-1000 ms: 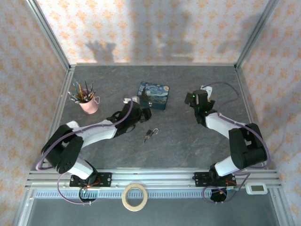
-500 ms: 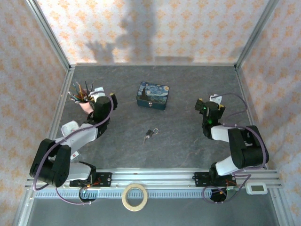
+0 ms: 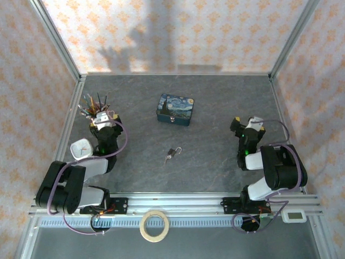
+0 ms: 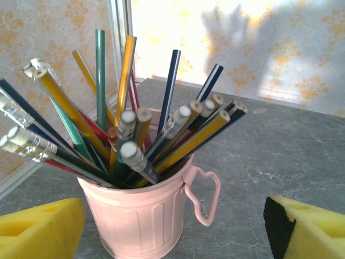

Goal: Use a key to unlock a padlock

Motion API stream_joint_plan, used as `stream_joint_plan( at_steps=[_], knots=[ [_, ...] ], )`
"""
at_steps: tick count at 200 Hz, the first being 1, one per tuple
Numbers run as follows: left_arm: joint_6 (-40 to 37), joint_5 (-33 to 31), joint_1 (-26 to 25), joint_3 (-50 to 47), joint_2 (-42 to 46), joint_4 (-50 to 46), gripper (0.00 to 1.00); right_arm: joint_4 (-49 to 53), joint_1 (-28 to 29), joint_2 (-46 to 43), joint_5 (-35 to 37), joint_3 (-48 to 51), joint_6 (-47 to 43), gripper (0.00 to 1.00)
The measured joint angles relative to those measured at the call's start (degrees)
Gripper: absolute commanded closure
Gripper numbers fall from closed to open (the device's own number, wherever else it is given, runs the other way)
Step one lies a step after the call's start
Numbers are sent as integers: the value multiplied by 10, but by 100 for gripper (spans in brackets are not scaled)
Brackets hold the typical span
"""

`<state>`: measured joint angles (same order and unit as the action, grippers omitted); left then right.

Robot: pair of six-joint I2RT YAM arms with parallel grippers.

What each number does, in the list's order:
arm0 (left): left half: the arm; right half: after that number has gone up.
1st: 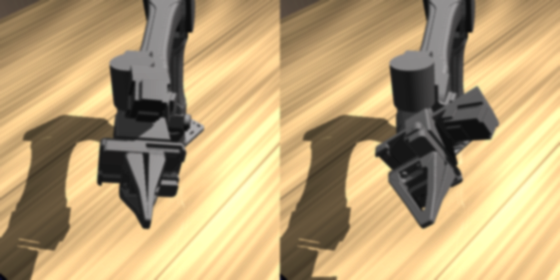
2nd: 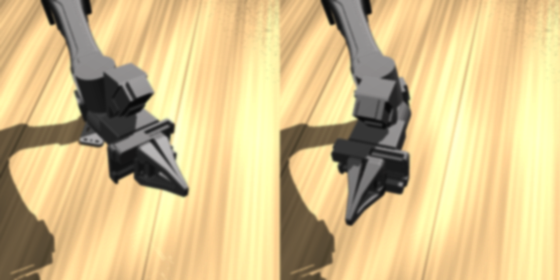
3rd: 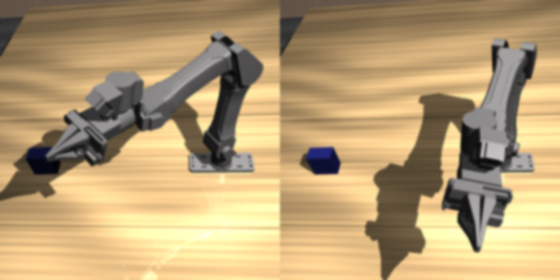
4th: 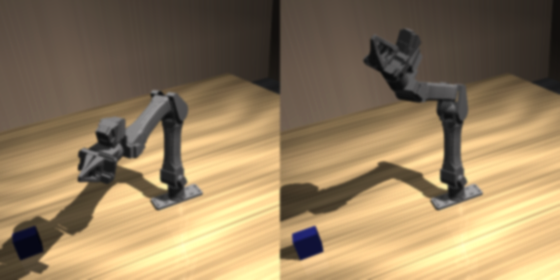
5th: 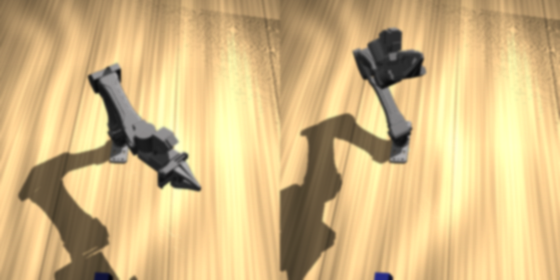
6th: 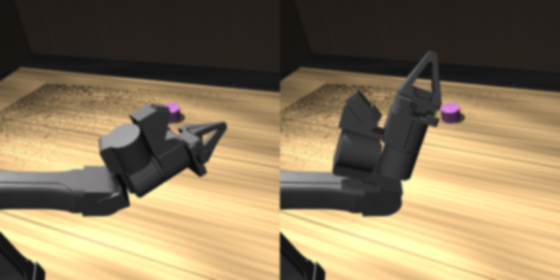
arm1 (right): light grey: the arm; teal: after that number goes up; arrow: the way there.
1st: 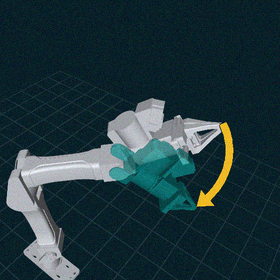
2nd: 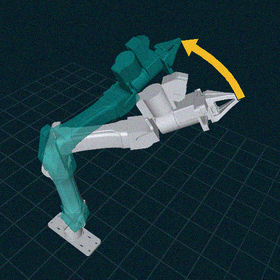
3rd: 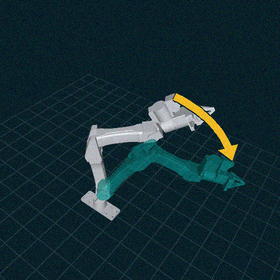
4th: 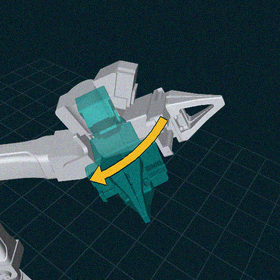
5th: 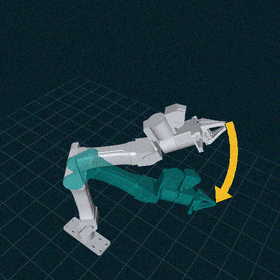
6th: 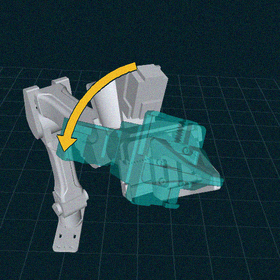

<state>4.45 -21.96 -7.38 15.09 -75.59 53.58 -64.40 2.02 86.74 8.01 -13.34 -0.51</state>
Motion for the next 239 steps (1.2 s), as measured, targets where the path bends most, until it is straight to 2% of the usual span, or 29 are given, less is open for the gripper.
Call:
stream_joint_plan(
  at_steps=[30, 73, 93, 129, 239],
  knots=[
    [-20, 37, 23, -23, -38, 62, 13, -27, 1, 0, -19, 3, 0, 0],
    [-30, 85, 45, -68, -120, 226, 13, -42, 1, 0, -25, 3, 0, 0],
    [-31, 100, 48, -69, -125, 238, 11, -43, 1, 0, -27, 3, 0, 0],
    [-31, 111, 48, -64, -125, 254, 1, -42, 1, 0, -55, 3, -5, 0],
    [-31, 113, 48, -46, -125, 242, 1, -42, 1, 0, -66, 3, -7, 0]
  ],
)
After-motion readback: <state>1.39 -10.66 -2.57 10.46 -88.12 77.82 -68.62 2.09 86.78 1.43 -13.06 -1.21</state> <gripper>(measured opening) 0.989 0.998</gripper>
